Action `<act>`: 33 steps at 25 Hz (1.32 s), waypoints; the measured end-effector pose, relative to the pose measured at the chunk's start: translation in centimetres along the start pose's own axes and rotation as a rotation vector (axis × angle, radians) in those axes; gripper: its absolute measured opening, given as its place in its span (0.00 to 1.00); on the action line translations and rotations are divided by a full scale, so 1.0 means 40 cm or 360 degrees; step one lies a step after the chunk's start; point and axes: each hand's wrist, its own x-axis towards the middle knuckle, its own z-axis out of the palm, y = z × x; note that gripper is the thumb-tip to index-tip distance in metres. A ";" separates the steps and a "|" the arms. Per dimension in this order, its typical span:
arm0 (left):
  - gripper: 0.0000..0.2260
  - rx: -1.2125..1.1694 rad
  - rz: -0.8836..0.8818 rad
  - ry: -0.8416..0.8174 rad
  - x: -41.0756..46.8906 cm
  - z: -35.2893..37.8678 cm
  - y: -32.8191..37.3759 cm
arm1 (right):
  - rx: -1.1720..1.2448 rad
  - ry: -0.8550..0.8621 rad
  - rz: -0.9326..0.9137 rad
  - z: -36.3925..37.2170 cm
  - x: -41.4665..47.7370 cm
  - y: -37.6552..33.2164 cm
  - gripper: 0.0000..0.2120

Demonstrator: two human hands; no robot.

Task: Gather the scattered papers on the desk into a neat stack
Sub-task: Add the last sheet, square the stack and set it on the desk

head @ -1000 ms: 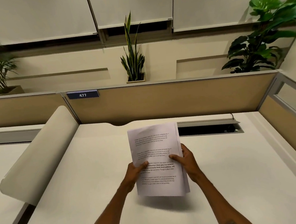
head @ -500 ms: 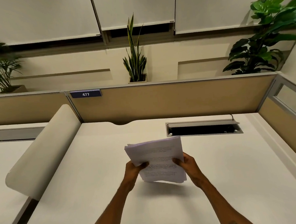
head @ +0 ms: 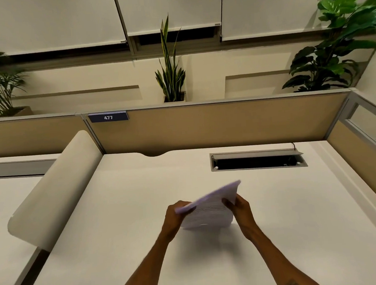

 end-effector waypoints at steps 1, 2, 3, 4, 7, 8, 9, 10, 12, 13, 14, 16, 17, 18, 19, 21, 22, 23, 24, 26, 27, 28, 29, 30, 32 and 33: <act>0.13 0.0003 -0.0048 0.0071 0.004 0.008 0.005 | 0.0020 0.0010 -0.0021 0.006 -0.001 -0.005 0.08; 0.13 0.0002 -0.0083 0.0112 0.009 0.015 0.007 | 0.0032 0.0025 -0.0040 0.012 -0.001 -0.009 0.08; 0.13 -0.0003 -0.0096 0.0126 0.013 0.023 0.010 | 0.0033 0.0048 -0.0049 0.020 -0.001 -0.011 0.10; 0.13 -0.0017 -0.0098 0.0131 0.015 0.031 0.013 | 0.0022 0.0076 -0.0048 0.028 -0.001 -0.011 0.11; 0.14 -0.0142 -0.0120 0.0178 0.017 0.047 0.018 | 0.0010 0.0130 -0.0036 0.048 -0.001 -0.006 0.10; 0.14 -0.0192 -0.0125 0.0201 0.017 0.049 0.020 | 0.0022 0.0143 -0.0041 0.051 0.000 -0.007 0.10; 0.13 -0.0233 -0.0127 0.0223 0.017 0.050 0.021 | 0.0025 0.0155 -0.0051 0.052 0.002 -0.011 0.11; 0.13 -0.0267 -0.0131 0.0244 0.020 0.049 0.023 | 0.0021 0.0160 -0.0064 0.051 0.005 -0.016 0.11; 0.11 -0.0313 -0.0142 0.0260 0.025 0.042 0.024 | 0.0026 0.0138 -0.0077 0.044 0.009 -0.019 0.11; 0.12 -0.0322 -0.0145 0.0255 0.025 0.038 0.024 | 0.0029 0.0112 -0.0071 0.038 0.006 -0.015 0.11; 0.13 -0.0312 -0.0151 0.0230 0.023 0.035 0.022 | 0.0027 0.0078 -0.0057 0.033 0.000 -0.011 0.12; 0.16 -0.0289 -0.0186 0.0149 0.019 0.033 0.013 | 0.0014 0.0027 -0.0013 0.022 -0.013 0.005 0.18; 0.17 -0.0289 -0.0204 0.0112 0.017 0.034 0.009 | 0.0012 0.0020 -0.0001 0.018 -0.017 0.013 0.19; 0.16 -0.0293 -0.0215 0.0089 0.017 0.035 0.008 | 0.0012 0.0029 -0.0002 0.017 -0.018 0.016 0.18; 0.15 -0.0299 -0.0223 0.0082 0.019 0.036 0.009 | 0.0010 0.0047 0.0001 0.019 -0.014 0.016 0.16; 0.13 -0.0316 -0.0240 0.0113 0.027 0.037 0.016 | 0.0004 0.0074 0.0033 0.024 -0.002 0.011 0.15; 0.13 -0.0324 -0.0241 0.0131 0.031 0.035 0.017 | 0.0001 0.0076 0.0038 0.026 0.001 0.010 0.14; 0.13 -0.0325 -0.0238 0.0140 0.033 0.034 0.017 | 0.0000 0.0070 0.0036 0.025 0.001 0.010 0.14; 0.13 -0.0310 -0.0236 0.0133 0.033 0.032 0.015 | 0.0000 0.0055 0.0035 0.024 -0.002 0.011 0.15; 0.15 -0.0255 -0.0235 0.0082 0.030 0.030 0.003 | -0.0010 0.0011 0.0050 0.017 -0.007 0.019 0.17; 0.16 -0.0235 -0.0234 0.0051 0.027 0.031 -0.003 | -0.0018 0.0000 0.0062 0.013 -0.009 0.026 0.17; 0.16 -0.0234 -0.0223 0.0023 0.025 0.033 -0.007 | -0.0022 0.0000 0.0068 0.011 -0.009 0.029 0.16; 0.16 -0.0242 -0.0207 0.0001 0.025 0.035 -0.005 | -0.0025 0.0005 0.0066 0.008 -0.008 0.027 0.16; 0.14 -0.0257 -0.0198 -0.0015 0.026 0.035 0.000 | -0.0030 0.0005 0.0062 0.003 -0.005 0.023 0.15; 0.12 -0.0342 -0.0219 0.0007 0.036 0.026 0.013 | -0.0040 -0.0046 0.0068 -0.016 0.005 0.013 0.14; 0.11 -0.0423 -0.0242 0.0053 0.041 0.019 0.018 | -0.0041 -0.0103 0.0083 -0.032 0.006 0.010 0.14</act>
